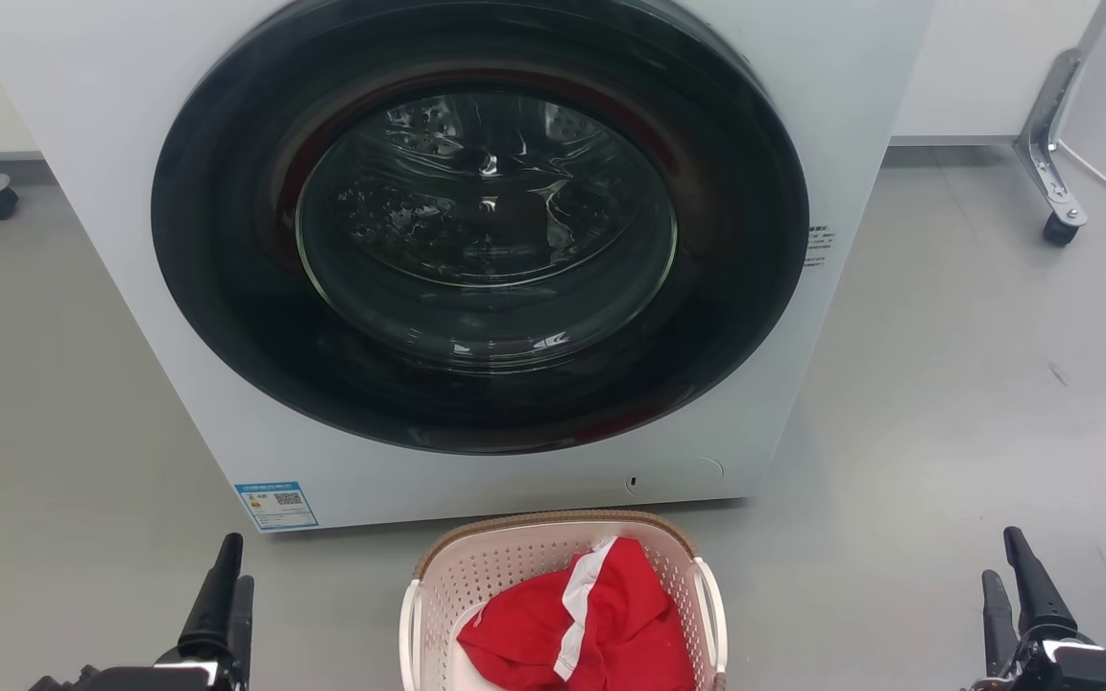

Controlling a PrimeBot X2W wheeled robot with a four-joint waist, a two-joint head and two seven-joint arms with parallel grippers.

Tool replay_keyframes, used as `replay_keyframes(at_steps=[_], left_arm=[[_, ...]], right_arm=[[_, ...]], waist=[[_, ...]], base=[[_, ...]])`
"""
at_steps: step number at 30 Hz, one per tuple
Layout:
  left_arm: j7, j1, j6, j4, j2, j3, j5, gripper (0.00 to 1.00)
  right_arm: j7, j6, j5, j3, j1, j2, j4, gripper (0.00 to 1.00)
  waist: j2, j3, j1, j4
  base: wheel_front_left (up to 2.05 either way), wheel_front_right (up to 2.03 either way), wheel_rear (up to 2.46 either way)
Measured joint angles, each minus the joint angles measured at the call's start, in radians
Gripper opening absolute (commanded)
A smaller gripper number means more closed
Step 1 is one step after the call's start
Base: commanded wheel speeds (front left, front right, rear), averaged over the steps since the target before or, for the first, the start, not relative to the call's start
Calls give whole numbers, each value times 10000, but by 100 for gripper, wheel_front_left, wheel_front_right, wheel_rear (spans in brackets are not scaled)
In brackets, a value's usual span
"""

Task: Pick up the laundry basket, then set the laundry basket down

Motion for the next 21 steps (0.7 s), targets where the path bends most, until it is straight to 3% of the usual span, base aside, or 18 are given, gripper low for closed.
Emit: replay_keyframes(at_steps=[10, 21], left_arm=[[-299, -152, 0, 4, 12, -209, 134, 100], [-915, -504, 0, 17, 359, -742, 1618, 100]], right_arm=[[-282, 0, -395, 61, -54, -48, 0, 100], [-826, 0, -1931, 539, -274, -466, -6, 100]], waist=[[0, -9, 0, -5], [0, -50, 0, -3]], base=[[0, 0, 0], [0, 0, 0]])
